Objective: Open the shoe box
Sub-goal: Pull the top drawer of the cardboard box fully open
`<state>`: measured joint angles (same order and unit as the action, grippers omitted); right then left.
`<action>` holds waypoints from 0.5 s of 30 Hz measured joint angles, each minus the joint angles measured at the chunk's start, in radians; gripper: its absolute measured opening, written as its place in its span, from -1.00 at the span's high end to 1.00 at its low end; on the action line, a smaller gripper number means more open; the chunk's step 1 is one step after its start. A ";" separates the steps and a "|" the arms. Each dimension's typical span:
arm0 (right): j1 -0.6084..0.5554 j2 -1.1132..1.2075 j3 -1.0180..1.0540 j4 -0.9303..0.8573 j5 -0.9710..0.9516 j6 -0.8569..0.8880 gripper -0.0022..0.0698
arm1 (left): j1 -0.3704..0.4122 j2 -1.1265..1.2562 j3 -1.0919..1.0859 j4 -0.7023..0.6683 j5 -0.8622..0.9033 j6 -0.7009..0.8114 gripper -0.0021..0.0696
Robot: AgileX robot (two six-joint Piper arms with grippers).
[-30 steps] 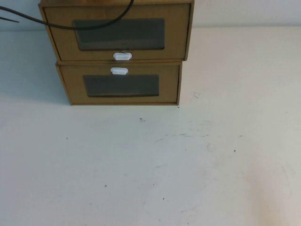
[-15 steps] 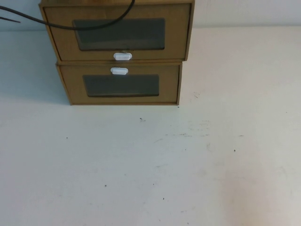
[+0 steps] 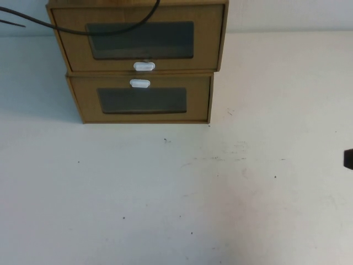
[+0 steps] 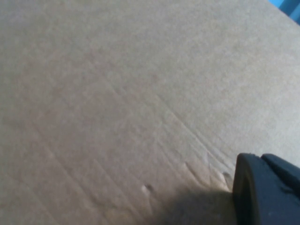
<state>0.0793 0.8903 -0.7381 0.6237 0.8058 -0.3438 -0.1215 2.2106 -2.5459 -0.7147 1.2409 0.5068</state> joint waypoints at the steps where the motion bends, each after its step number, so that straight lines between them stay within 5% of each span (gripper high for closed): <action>1: 0.024 0.043 -0.030 -0.002 0.000 -0.005 0.98 | 0.000 0.000 0.000 0.000 0.000 0.000 0.96; 8: 0.303 0.318 -0.255 -0.116 -0.043 0.016 0.98 | -0.002 0.000 0.000 0.002 0.000 0.000 0.96; 15: 0.625 0.585 -0.501 -0.579 -0.057 0.226 0.98 | -0.002 0.000 0.000 0.002 0.000 0.000 0.96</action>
<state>0.7042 1.4755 -1.2389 0.0446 0.7492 -0.1180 -0.1237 2.2106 -2.5459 -0.7131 1.2409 0.5068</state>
